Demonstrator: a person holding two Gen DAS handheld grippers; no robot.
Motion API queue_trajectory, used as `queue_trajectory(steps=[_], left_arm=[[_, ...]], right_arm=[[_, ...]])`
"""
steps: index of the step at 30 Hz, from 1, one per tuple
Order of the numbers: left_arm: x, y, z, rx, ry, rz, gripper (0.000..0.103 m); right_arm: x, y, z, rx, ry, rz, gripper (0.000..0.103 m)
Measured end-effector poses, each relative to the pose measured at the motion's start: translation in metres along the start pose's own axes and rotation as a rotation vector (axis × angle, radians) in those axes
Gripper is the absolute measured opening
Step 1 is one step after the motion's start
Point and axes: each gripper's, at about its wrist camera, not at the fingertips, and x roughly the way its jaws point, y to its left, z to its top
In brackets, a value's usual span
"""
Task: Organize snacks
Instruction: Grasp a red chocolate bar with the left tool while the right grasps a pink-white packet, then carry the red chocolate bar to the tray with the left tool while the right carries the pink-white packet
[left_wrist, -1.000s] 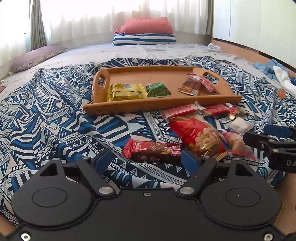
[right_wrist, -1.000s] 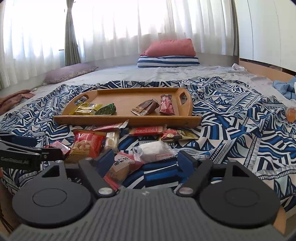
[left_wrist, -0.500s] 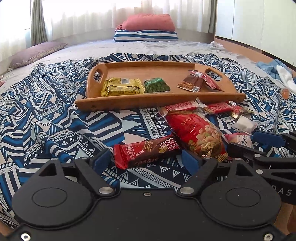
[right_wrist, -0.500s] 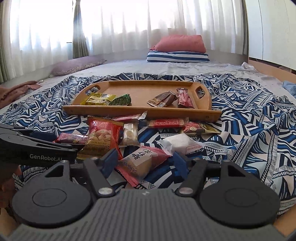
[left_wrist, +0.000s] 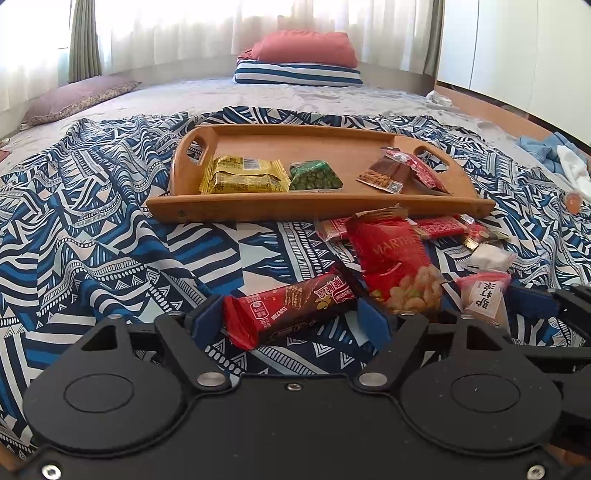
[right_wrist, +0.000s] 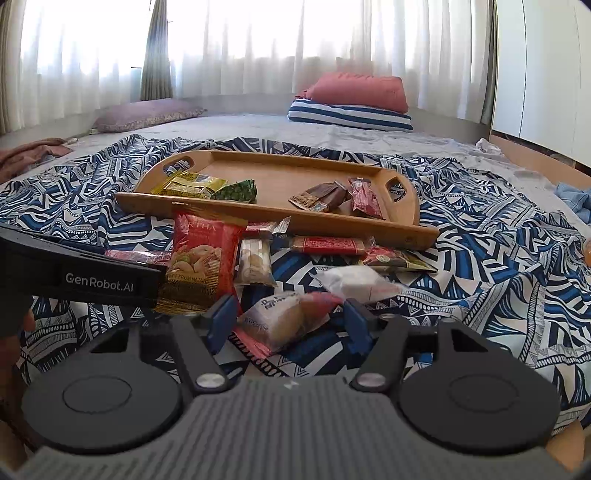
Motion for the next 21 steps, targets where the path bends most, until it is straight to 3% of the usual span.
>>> queue_trajectory(steps=[1,3,5,10,21], left_arm=[[-0.001,0.000,0.000,0.001,-0.002,0.002,0.066],[-0.002,0.000,0.000,0.002,0.000,0.005,0.044],[-0.003,0.002,0.000,-0.011,0.001,0.000,0.036],[-0.005,0.005,0.001,-0.028,0.003,-0.004,0.032],[-0.013,0.007,-0.002,-0.015,0.001,-0.002,0.030]], right_arm=[[0.002,0.000,0.000,0.012,0.005,0.001,0.071],[0.005,0.002,-0.001,0.015,0.000,-0.003,0.070],[0.006,0.003,0.000,0.016,-0.001,-0.003,0.065],[0.004,0.003,0.002,0.024,-0.001,0.007,0.054],[-0.006,0.006,0.007,-0.038,-0.015,0.016,0.042]])
